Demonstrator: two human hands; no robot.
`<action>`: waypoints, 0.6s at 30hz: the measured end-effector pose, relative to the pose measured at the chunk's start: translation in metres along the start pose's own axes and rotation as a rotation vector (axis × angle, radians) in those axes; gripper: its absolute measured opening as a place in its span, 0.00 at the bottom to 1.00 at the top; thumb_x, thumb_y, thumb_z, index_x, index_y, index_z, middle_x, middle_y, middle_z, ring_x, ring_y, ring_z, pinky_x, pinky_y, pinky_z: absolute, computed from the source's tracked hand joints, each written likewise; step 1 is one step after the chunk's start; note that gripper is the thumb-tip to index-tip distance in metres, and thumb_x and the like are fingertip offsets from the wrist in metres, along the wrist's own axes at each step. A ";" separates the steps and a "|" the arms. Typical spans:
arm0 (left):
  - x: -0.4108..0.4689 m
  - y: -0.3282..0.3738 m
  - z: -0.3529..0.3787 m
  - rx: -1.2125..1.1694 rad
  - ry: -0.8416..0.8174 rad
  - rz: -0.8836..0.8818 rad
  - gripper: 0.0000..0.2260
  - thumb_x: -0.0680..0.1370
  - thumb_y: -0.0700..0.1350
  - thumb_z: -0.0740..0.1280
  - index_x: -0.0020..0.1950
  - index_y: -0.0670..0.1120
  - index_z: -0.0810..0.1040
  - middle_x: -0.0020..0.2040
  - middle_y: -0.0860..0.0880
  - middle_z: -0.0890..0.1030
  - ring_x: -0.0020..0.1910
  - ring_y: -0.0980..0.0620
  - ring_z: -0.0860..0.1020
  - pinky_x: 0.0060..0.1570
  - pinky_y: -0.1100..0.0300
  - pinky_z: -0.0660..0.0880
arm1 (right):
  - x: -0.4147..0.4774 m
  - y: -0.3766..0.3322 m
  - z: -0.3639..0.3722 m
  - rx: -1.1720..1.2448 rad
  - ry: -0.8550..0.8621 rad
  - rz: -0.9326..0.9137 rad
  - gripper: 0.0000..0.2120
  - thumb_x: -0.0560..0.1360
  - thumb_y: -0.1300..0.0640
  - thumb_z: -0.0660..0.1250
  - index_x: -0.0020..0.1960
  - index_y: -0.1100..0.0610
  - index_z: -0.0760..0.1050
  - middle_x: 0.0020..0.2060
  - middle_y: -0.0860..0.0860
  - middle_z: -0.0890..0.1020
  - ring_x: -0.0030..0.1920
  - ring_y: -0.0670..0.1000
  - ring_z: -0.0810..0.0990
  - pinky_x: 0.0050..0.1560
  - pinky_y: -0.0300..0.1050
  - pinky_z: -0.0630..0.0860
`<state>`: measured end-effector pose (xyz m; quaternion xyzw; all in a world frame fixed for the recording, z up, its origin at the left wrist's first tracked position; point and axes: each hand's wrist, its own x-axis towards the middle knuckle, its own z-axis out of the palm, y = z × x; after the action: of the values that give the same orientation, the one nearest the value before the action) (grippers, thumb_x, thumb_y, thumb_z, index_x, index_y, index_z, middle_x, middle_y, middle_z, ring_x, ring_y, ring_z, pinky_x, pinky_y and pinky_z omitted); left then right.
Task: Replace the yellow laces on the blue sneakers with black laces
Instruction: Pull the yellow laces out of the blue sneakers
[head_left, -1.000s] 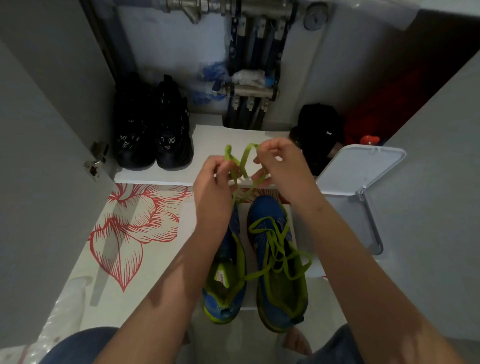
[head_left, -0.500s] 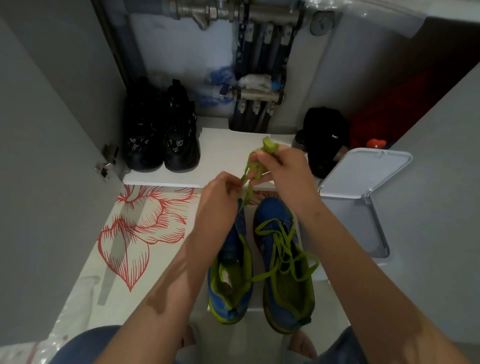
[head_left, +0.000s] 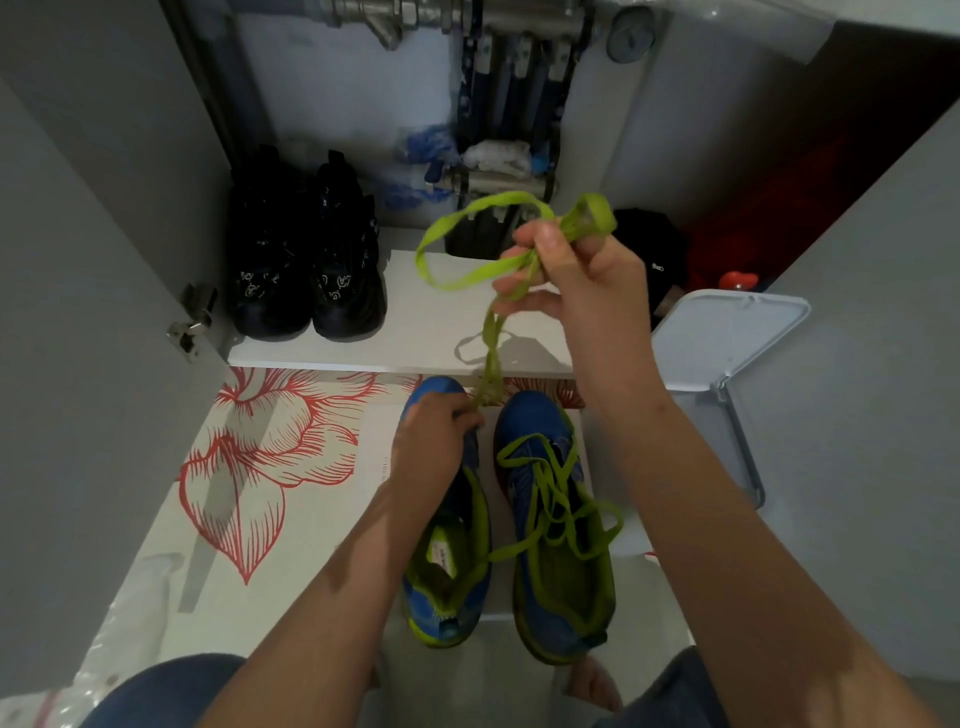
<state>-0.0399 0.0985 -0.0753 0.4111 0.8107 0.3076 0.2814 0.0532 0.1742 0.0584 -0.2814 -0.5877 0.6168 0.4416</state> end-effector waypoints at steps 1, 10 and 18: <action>0.000 0.001 -0.002 -0.062 0.029 -0.011 0.10 0.79 0.38 0.61 0.55 0.41 0.81 0.46 0.49 0.79 0.48 0.51 0.77 0.40 0.71 0.67 | 0.001 0.003 -0.004 -0.103 -0.018 0.023 0.07 0.80 0.63 0.59 0.47 0.62 0.76 0.37 0.56 0.81 0.31 0.48 0.81 0.30 0.45 0.80; -0.006 0.023 -0.018 -0.607 0.231 -0.046 0.10 0.80 0.40 0.60 0.44 0.48 0.80 0.41 0.48 0.83 0.40 0.47 0.83 0.43 0.45 0.81 | -0.005 0.049 -0.015 -0.743 -0.389 0.372 0.07 0.79 0.56 0.62 0.46 0.58 0.75 0.39 0.54 0.80 0.39 0.57 0.84 0.40 0.51 0.81; -0.007 0.041 -0.044 -0.640 0.282 0.039 0.08 0.79 0.45 0.63 0.45 0.43 0.79 0.37 0.41 0.80 0.36 0.46 0.81 0.40 0.53 0.80 | -0.004 0.049 -0.010 -0.422 -0.408 0.413 0.02 0.79 0.63 0.60 0.49 0.62 0.71 0.40 0.60 0.81 0.39 0.58 0.83 0.42 0.54 0.82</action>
<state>-0.0472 0.0999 -0.0151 0.2707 0.6960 0.6053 0.2754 0.0535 0.1791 0.0087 -0.3503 -0.7090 0.6014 0.1133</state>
